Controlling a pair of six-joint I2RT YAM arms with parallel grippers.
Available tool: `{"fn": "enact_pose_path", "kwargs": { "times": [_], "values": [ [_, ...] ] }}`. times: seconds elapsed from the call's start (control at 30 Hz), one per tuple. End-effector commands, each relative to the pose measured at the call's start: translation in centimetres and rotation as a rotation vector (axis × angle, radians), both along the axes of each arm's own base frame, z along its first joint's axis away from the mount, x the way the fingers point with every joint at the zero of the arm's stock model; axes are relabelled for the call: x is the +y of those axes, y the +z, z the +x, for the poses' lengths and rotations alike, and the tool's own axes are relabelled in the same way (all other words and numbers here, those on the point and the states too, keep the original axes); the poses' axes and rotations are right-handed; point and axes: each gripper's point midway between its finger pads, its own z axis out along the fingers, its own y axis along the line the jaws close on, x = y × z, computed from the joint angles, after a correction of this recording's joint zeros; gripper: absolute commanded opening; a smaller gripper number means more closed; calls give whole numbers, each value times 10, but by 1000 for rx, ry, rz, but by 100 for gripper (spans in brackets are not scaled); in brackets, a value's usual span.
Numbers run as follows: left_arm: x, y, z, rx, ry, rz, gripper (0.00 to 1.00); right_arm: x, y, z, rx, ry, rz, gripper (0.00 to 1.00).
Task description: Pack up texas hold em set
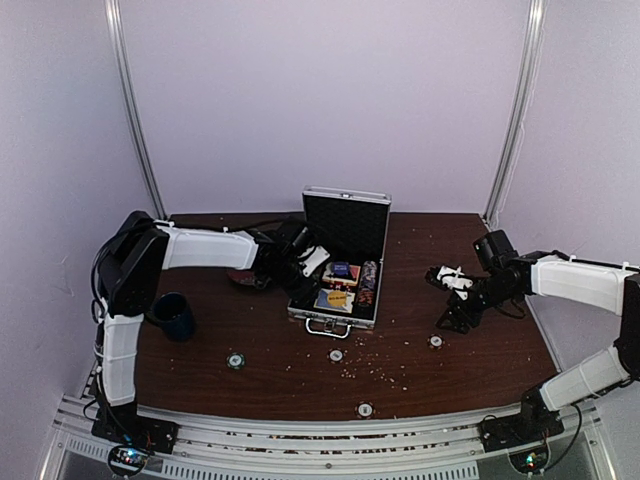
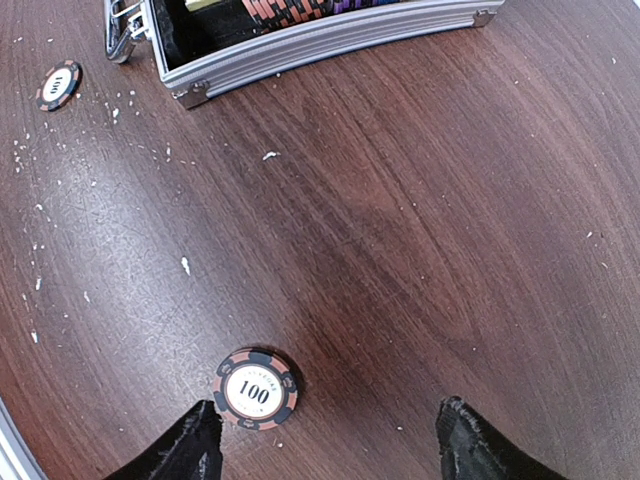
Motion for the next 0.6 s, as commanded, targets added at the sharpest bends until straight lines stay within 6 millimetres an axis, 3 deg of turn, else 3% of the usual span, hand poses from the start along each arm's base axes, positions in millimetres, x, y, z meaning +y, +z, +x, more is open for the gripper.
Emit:
{"fn": "enact_pose_path", "kwargs": {
  "times": [0.0,0.13,0.37,0.57],
  "values": [
    [11,-19,16,-42,54,72,58,1,4,4,-12,3,-15,74],
    [9,-11,15,-48,44,53,58,1,4,5,-14,2,-17,74],
    [1,19,-3,-34,-11,-64,60,1,2,5,-7,2,-19,74],
    [12,6,-9,-8,2,-14,60,2,2,5,-4,6,-21,74]
  ]
}}
